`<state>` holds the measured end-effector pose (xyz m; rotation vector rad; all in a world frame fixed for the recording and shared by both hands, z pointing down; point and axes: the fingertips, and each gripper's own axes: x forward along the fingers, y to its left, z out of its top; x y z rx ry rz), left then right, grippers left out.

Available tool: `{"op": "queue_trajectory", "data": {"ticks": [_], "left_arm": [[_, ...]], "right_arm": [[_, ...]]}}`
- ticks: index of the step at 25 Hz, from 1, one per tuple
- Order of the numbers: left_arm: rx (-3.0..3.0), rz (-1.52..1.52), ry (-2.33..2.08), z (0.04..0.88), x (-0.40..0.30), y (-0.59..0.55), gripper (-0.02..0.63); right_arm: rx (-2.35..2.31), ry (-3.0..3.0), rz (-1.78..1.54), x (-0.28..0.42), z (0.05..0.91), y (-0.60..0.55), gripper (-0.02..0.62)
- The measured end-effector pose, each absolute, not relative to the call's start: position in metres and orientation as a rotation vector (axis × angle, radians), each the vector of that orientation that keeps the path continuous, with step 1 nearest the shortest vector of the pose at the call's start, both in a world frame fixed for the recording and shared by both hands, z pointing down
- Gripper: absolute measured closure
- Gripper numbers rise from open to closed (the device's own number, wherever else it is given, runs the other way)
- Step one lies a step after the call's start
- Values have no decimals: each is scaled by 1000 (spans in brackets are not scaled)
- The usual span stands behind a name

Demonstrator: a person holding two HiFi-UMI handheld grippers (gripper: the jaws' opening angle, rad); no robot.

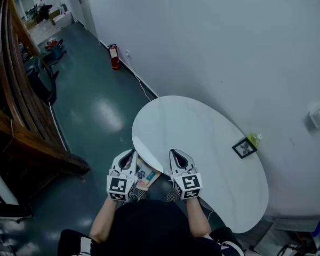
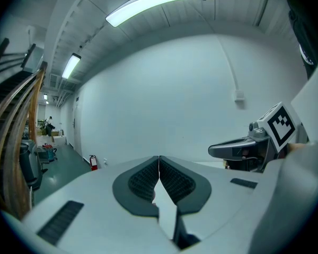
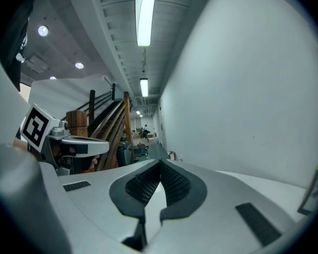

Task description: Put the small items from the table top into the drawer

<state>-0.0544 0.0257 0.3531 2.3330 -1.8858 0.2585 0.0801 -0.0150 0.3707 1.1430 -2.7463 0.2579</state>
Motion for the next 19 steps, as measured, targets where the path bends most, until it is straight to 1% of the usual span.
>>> {"op": "queue_trajectory", "data": {"ticks": [19], "left_arm": [[2336, 272, -1868, 357, -52, 27, 586]], "right_arm": [[1149, -2749, 266, 80, 373, -15, 565]]}}
